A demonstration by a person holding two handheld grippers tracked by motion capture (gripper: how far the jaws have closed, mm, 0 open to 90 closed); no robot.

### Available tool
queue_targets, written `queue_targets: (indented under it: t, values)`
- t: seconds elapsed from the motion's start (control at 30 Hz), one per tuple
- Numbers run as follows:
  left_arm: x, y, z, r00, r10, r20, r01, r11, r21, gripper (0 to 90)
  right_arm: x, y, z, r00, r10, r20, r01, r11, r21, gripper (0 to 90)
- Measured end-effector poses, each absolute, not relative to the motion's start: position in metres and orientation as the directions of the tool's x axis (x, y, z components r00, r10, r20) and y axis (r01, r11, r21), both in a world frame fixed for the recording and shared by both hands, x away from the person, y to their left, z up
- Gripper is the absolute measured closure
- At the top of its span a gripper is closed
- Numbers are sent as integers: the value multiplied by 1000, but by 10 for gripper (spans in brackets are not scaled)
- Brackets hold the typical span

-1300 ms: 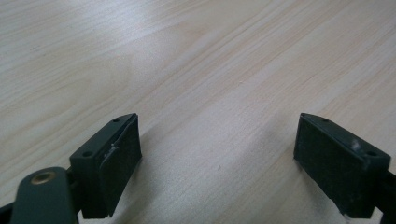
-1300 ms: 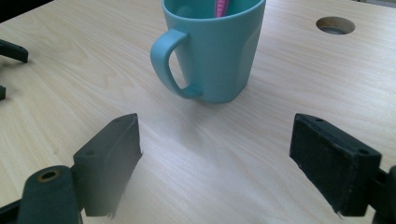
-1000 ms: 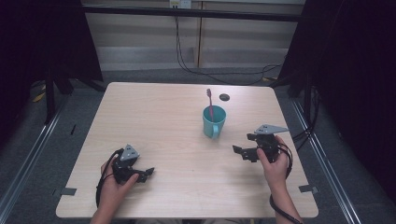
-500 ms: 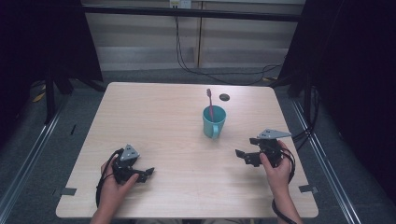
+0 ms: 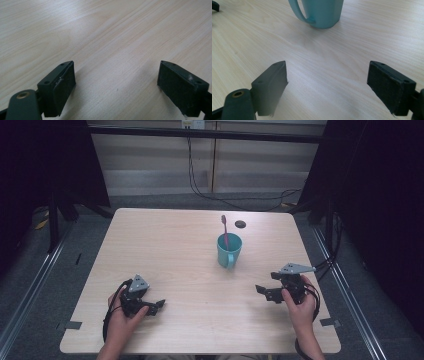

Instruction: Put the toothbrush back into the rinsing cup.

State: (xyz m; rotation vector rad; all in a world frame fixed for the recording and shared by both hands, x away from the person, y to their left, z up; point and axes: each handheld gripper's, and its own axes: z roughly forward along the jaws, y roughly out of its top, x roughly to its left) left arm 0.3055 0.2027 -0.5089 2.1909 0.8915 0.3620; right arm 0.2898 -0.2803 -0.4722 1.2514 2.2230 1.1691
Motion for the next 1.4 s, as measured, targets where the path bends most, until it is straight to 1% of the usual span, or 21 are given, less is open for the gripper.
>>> queue_targets:
  t: [0.17, 0.53, 0.83, 0.97, 1.4]
  values:
    - [305, 203, -509, 720, 694, -13, 488, -492, 721, 144, 287, -282, -474, -560, 824, 88, 552, 291, 781, 163]
    - [306, 203, -509, 720, 694, -13, 487, -493, 721, 144, 277, -291, -485, -548, 829, 108, 574, 279, 770, 163]
    - [305, 203, -509, 720, 694, -13, 487, -492, 721, 144, 271, -297, -494, -532, 841, 103, 588, 279, 760, 165]
    - [305, 203, -509, 720, 694, -14, 488, -492, 721, 145, 269, -299, -497, -536, 841, 80, 590, 305, 747, 165]
    - [305, 203, -509, 720, 694, -13, 488, -492, 721, 144, 262, -303, -505, -536, 843, 50, 604, 341, 720, 165]
